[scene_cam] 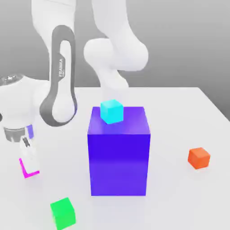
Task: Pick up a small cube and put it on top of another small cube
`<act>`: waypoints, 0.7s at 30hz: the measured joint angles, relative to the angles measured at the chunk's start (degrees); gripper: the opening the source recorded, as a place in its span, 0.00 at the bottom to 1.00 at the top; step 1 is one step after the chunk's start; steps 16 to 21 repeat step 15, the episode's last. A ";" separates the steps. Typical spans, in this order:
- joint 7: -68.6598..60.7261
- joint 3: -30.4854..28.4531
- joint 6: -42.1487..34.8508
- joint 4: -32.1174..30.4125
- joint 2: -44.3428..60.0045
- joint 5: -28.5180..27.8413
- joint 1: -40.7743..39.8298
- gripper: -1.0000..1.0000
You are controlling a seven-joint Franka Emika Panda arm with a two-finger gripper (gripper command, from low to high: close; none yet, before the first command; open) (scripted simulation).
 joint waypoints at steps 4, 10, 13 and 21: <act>-2.35 5.16 -7.07 5.53 -1.76 -4.34 5.04 0.00; -7.75 12.74 -9.85 13.45 3.19 -6.73 11.29 0.00; -8.33 13.35 -6.45 13.93 7.08 -6.26 11.23 1.00; -8.33 13.35 -6.45 13.93 7.08 -6.26 11.23 1.00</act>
